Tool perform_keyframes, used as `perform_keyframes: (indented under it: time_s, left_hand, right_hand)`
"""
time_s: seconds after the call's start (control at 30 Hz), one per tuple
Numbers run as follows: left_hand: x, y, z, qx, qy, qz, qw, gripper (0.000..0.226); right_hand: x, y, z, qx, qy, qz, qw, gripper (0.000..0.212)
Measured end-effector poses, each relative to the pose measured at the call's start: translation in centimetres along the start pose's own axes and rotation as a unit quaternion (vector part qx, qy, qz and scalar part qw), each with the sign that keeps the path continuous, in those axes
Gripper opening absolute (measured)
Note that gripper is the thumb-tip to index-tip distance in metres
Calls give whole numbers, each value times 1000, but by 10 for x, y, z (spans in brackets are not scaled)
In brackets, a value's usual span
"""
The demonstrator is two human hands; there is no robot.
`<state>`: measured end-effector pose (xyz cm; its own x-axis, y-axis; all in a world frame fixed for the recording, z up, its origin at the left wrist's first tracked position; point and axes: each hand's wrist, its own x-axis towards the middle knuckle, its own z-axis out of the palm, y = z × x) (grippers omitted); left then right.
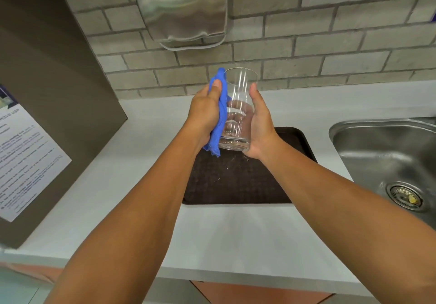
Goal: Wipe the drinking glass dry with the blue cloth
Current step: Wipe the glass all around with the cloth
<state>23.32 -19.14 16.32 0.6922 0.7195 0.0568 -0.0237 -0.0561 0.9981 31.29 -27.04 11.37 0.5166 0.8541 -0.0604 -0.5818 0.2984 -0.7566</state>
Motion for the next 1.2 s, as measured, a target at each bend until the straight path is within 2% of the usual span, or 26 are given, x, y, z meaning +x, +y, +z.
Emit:
perform_keyframes:
  time_s: [0.2,0.4,0.57,0.67,0.8,0.87,0.93,1.03,1.1,1.2]
  left_hand:
    - [-1,-14,3,-3,30,33,999,37]
    - [-5,-33,4,30,70,61,995,50]
    - [-15,-50,5,92,100,113,984,52]
    - [-21,-56,7,114,106,139,978,53]
    - [-25,-56,10,107,101,166,975,54]
    - [-24,-55,8,92,93,147,980,51]
    - [-22,-53,4,25,75,78,994,48]
    - [-22,-53,1,-82,36,-21,996,47]
    - [-22,-54,2,-78,36,-31,996,48]
    - [-21,-54,4,-49,50,-13,997,48]
  right_hand:
    - [-2,-6,0,-71,38,0,997,76]
    - [-8,0,-3,-204,186,-61,959,70]
    - [-16,13,-5,-247,153,-14,957,67]
    - [-18,22,-4,-265,131,-34,955,64]
    - [-20,23,-4,-256,130,-43,957,78]
    - [-20,22,-7,-238,121,-41,963,69]
    - [-21,22,-11,-227,107,-38,967,54]
    - [-22,20,-14,-206,79,-18,975,63]
    - [-25,18,-13,-179,70,-5,981,73]
    - [-25,16,-12,-172,82,4,982,70]
